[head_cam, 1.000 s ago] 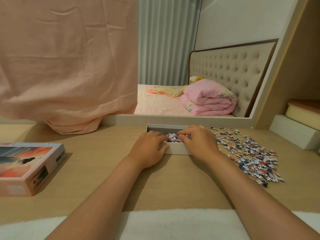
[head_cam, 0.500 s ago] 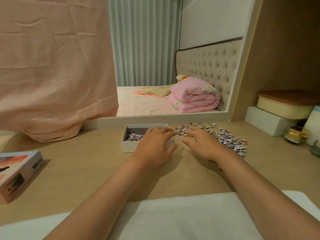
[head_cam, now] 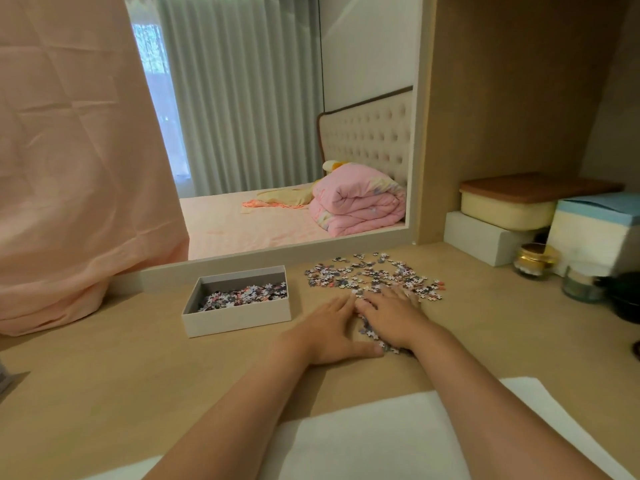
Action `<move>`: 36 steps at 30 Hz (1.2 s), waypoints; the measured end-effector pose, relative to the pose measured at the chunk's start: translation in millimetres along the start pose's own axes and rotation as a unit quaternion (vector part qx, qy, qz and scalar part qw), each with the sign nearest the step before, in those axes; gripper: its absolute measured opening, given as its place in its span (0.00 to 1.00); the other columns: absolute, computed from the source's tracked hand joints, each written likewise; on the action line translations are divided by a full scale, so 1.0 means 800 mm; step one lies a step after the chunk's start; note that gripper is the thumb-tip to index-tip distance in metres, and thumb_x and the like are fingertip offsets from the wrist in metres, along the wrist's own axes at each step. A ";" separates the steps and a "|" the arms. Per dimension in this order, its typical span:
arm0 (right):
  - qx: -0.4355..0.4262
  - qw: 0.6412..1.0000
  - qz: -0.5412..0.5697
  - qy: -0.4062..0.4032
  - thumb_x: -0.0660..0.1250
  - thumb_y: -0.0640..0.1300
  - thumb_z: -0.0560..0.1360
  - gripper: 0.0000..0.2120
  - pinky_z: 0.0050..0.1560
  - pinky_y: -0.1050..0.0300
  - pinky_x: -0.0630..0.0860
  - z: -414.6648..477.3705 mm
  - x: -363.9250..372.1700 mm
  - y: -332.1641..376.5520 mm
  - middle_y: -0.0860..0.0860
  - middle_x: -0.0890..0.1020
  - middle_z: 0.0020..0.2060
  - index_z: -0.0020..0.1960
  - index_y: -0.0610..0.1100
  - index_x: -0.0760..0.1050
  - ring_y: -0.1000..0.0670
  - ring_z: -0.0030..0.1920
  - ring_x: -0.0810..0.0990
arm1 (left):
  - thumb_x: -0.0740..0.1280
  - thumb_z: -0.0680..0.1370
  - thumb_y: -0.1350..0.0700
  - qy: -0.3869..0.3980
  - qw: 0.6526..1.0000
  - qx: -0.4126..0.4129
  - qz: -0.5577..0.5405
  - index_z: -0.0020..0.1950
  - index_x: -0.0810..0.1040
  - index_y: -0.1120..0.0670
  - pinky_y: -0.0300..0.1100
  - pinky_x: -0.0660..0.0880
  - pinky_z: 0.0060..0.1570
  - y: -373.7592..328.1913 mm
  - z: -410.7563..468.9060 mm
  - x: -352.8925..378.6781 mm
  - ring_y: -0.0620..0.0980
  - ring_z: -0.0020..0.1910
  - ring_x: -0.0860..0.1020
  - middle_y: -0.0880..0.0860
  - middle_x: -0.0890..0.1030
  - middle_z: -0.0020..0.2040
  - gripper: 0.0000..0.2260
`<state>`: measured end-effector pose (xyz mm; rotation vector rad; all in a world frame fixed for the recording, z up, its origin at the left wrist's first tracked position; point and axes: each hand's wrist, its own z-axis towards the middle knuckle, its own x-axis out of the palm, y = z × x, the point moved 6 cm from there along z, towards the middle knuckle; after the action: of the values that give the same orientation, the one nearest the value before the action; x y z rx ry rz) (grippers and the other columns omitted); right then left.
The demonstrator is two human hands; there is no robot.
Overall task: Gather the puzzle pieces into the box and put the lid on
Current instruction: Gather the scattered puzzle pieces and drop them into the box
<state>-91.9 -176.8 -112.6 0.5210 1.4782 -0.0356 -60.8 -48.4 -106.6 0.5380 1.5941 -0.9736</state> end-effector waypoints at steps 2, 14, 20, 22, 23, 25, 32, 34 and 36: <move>-0.044 0.998 0.048 -0.005 0.50 0.58 0.83 0.23 0.77 0.41 0.51 0.003 0.004 0.017 0.47 0.64 0.76 0.75 0.55 0.67 0.44 0.77 0.58 | 0.68 0.69 0.30 -0.038 0.998 0.005 -0.051 0.78 0.57 0.49 0.49 0.60 0.73 0.009 0.001 -0.005 0.52 0.75 0.62 0.51 0.63 0.76 0.44; -0.071 0.960 0.244 -0.120 0.59 0.45 0.81 0.13 0.58 0.51 0.77 -0.013 -0.032 0.027 0.55 0.82 0.59 0.59 0.55 0.80 0.49 0.58 0.81 | 0.65 0.71 0.30 -0.038 0.997 -0.036 -0.057 0.81 0.46 0.48 0.50 0.52 0.76 0.036 -0.017 -0.019 0.48 0.78 0.48 0.45 0.47 0.80 0.48; -0.056 0.997 0.040 0.039 0.46 0.61 0.83 0.26 0.78 0.44 0.42 -0.008 0.008 0.019 0.52 0.50 0.81 0.80 0.56 0.55 0.48 0.80 0.44 | 0.63 0.73 0.30 -0.002 0.999 -0.041 -0.031 0.81 0.50 0.51 0.47 0.49 0.76 0.033 -0.011 -0.011 0.47 0.79 0.49 0.48 0.50 0.81 0.44; -0.087 0.991 0.096 0.034 0.49 0.57 0.84 0.22 0.77 0.44 0.50 -0.011 0.006 0.031 0.52 0.64 0.76 0.76 0.55 0.66 0.46 0.78 0.56 | 0.65 0.74 0.33 -0.032 0.998 -0.020 -0.044 0.79 0.57 0.51 0.46 0.55 0.75 0.033 -0.015 -0.016 0.48 0.77 0.55 0.50 0.59 0.78 0.40; -0.105 0.987 0.119 0.028 0.52 0.54 0.84 0.19 0.75 0.44 0.58 -0.012 0.005 0.037 0.52 0.72 0.70 0.72 0.55 0.71 0.47 0.74 0.64 | 0.66 0.74 0.35 -0.047 0.998 -0.006 -0.048 0.77 0.60 0.50 0.46 0.58 0.73 0.033 -0.018 -0.019 0.48 0.75 0.59 0.50 0.63 0.76 0.37; -0.126 0.978 0.166 0.024 0.58 0.49 0.82 0.16 0.68 0.46 0.69 -0.017 0.004 0.048 0.53 0.77 0.60 0.67 0.54 0.76 0.50 0.63 0.74 | 0.67 0.74 0.37 -0.067 0.996 0.015 -0.053 0.74 0.66 0.47 0.46 0.64 0.69 0.035 -0.026 -0.025 0.47 0.69 0.65 0.49 0.70 0.69 0.31; -0.155 0.957 0.243 0.014 0.62 0.42 0.81 0.14 0.65 0.57 0.70 -0.033 -0.006 0.081 0.53 0.79 0.65 0.63 0.51 0.81 0.53 0.66 0.75 | 0.66 0.76 0.39 -0.131 0.991 0.023 -0.026 0.57 0.80 0.46 0.44 0.73 0.59 0.059 -0.076 -0.054 0.43 0.56 0.75 0.44 0.77 0.58 0.15; -0.148 0.955 0.255 -0.017 0.62 0.45 0.81 0.15 0.68 0.57 0.67 -0.031 -0.010 0.084 0.54 0.76 0.68 0.65 0.52 0.79 0.53 0.69 0.72 | 0.65 0.77 0.42 -0.212 0.977 0.031 -0.010 0.58 0.80 0.46 0.45 0.71 0.62 0.069 -0.094 -0.070 0.42 0.59 0.72 0.43 0.76 0.60 0.13; -0.145 0.965 0.214 -0.040 0.61 0.48 0.82 0.18 0.70 0.57 0.62 -0.029 -0.014 0.089 0.54 0.70 0.73 0.71 0.51 0.74 0.52 0.74 0.66 | 0.63 0.78 0.42 -0.264 0.964 0.007 0.045 0.64 0.77 0.44 0.47 0.65 0.69 0.085 -0.107 -0.081 0.44 0.67 0.67 0.43 0.74 0.66 0.17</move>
<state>-91.3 -108.6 -80.0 0.5815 1.2385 0.4872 -40.3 69.6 -63.5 0.3201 1.0773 -0.9614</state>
